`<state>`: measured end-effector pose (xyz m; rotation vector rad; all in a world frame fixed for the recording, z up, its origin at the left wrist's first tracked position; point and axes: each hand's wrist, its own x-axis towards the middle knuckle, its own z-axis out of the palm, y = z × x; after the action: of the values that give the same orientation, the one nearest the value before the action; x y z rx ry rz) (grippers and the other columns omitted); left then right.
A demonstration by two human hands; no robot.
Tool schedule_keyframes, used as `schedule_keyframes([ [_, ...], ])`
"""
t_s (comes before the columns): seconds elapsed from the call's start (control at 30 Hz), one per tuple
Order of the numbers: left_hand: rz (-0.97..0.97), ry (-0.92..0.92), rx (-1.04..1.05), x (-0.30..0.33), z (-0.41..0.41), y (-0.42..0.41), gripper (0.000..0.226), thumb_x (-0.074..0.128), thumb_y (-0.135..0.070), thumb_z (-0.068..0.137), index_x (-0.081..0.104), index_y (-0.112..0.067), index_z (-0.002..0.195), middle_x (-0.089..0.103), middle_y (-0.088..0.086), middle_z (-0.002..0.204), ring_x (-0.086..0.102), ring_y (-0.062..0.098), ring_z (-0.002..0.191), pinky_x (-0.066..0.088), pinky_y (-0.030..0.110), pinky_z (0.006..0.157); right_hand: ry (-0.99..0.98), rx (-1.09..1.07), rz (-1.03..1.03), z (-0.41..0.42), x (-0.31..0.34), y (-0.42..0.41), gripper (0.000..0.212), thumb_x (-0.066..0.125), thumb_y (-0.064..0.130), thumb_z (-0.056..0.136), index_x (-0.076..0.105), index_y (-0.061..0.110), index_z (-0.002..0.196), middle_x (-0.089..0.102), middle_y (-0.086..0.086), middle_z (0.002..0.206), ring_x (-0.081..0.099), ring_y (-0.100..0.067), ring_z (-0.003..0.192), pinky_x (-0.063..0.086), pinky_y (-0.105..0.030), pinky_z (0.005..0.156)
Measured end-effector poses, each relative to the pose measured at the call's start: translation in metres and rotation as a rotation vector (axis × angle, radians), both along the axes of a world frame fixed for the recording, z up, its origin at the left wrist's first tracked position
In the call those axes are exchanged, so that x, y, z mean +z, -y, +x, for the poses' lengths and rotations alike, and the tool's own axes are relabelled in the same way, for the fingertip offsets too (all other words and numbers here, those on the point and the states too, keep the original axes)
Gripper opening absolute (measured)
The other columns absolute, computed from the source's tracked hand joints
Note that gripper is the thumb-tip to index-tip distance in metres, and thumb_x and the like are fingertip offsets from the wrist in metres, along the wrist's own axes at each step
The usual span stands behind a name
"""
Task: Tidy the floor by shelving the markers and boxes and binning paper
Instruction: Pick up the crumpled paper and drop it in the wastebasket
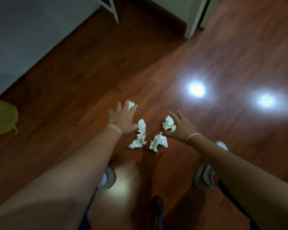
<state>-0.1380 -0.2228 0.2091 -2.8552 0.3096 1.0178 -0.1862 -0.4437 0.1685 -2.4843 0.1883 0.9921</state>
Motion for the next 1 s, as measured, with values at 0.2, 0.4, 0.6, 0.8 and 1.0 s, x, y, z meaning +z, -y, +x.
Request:
schedule_keyframes([
  [0.2, 0.012, -0.197, -0.161, -0.090, -0.031, 0.005, 0.102, 0.068, -0.044, 0.077, -0.007, -0.041, 0.147, -0.022, 0.003, 0.158, -0.001, 0.040, 0.145, 0.038, 0.058, 0.102, -0.124, 0.044, -0.058, -0.031, -0.088, -0.001, 0.118, 0.069, 0.068, 0.055, -0.014, 0.052, 0.138, -0.025, 0.007, 0.154, -0.018, -0.037, 0.142, 0.012, -0.072, 0.102],
  [0.4, 0.094, -0.211, -0.376, -0.159, -0.041, -0.002, 0.116, 0.073, -0.044, 0.074, -0.020, -0.042, 0.144, -0.037, 0.008, 0.151, -0.005, 0.046, 0.144, 0.036, 0.063, 0.100, -0.059, 0.180, -0.159, -0.031, -0.147, -0.016, 0.125, 0.066, 0.073, 0.054, -0.024, 0.048, 0.136, -0.034, 0.003, 0.151, -0.024, -0.042, 0.138, 0.012, -0.075, 0.099],
  [0.6, 0.086, -0.139, -0.504, -0.208, -0.055, -0.009, 0.121, 0.074, -0.039, 0.073, -0.027, -0.043, 0.139, -0.053, 0.009, 0.137, -0.010, 0.052, 0.141, 0.036, 0.068, 0.097, 0.030, 0.253, -0.265, -0.026, -0.185, -0.029, 0.128, 0.066, 0.074, 0.052, -0.023, 0.045, 0.139, -0.033, -0.001, 0.151, -0.019, -0.046, 0.138, 0.016, -0.076, 0.097],
  [0.8, 0.002, -0.142, -0.465, -0.241, -0.058, -0.019, 0.101, 0.068, -0.029, 0.081, -0.008, -0.043, 0.146, -0.057, 0.007, 0.135, 0.000, 0.049, 0.142, 0.043, 0.061, 0.097, 0.067, 0.252, -0.263, -0.027, -0.217, -0.032, 0.106, 0.069, 0.064, 0.059, 0.012, 0.034, 0.144, -0.009, -0.005, 0.157, -0.008, -0.048, 0.139, 0.030, -0.074, 0.093],
  [1.0, -0.219, -0.101, -0.292, -0.246, -0.042, -0.011, 0.042, 0.059, -0.018, 0.087, 0.044, -0.024, 0.126, -0.005, 0.008, 0.159, 0.032, 0.033, 0.127, 0.052, 0.039, 0.083, 0.197, 0.230, -0.268, -0.027, -0.227, -0.026, 0.063, 0.065, 0.046, 0.074, 0.044, 0.020, 0.127, 0.026, -0.013, 0.149, 0.025, -0.043, 0.133, 0.043, -0.062, 0.085],
])
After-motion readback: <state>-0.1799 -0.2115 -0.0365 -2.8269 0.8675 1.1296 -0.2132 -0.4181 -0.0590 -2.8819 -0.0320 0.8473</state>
